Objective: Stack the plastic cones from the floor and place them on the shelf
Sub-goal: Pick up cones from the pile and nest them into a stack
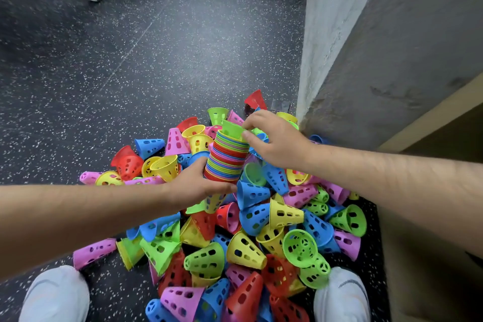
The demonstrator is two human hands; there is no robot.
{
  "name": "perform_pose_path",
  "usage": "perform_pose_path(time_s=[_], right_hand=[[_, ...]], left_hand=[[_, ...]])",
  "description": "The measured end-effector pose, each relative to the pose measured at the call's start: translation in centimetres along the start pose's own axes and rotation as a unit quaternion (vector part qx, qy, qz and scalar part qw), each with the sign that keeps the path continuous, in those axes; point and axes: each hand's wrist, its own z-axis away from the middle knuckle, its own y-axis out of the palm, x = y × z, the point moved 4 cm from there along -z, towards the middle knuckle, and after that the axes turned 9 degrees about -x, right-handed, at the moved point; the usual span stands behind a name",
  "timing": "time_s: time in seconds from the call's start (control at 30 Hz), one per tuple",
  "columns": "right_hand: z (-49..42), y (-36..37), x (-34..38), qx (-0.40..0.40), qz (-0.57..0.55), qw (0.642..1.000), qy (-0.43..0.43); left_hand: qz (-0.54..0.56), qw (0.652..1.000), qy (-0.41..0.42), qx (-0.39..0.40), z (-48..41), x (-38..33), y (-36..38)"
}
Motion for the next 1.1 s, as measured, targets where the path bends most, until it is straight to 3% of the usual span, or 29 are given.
perform_pose_path(time_s=[0.2,0.33,0.53,0.87,0.97,1.1], right_hand=[[0.9,-0.8,-0.7,0.07,-0.069,0.992,0.074],[0.6,-1.6,-3.8,0.051,0.065,0.993,0.084],[1.3,-1.1,-6.9,0.173,0.183,0.962,0.107],[1.9,0.8,-6.5,0.204,0.248,0.947,0.005],[1.2,0.3,-5.2,0.145,0.31,0.937,-0.067],[0.2,-2.3,-3.2,-0.033,0.25,0.965,-0.067]], left_hand=[[-0.017,1.0,-0.006,0.008,0.4,0.8,0.6],[-0.023,1.0,-0.01,0.019,0.4,1.0,0.8],[-0.02,0.999,-0.014,0.026,0.0,1.3,0.9],[-0.017,0.999,-0.019,0.033,-0.1,1.7,0.8],[-0.008,0.999,-0.017,0.036,0.1,1.5,0.7],[-0.007,0.999,-0.013,0.034,0.5,1.6,0.5]])
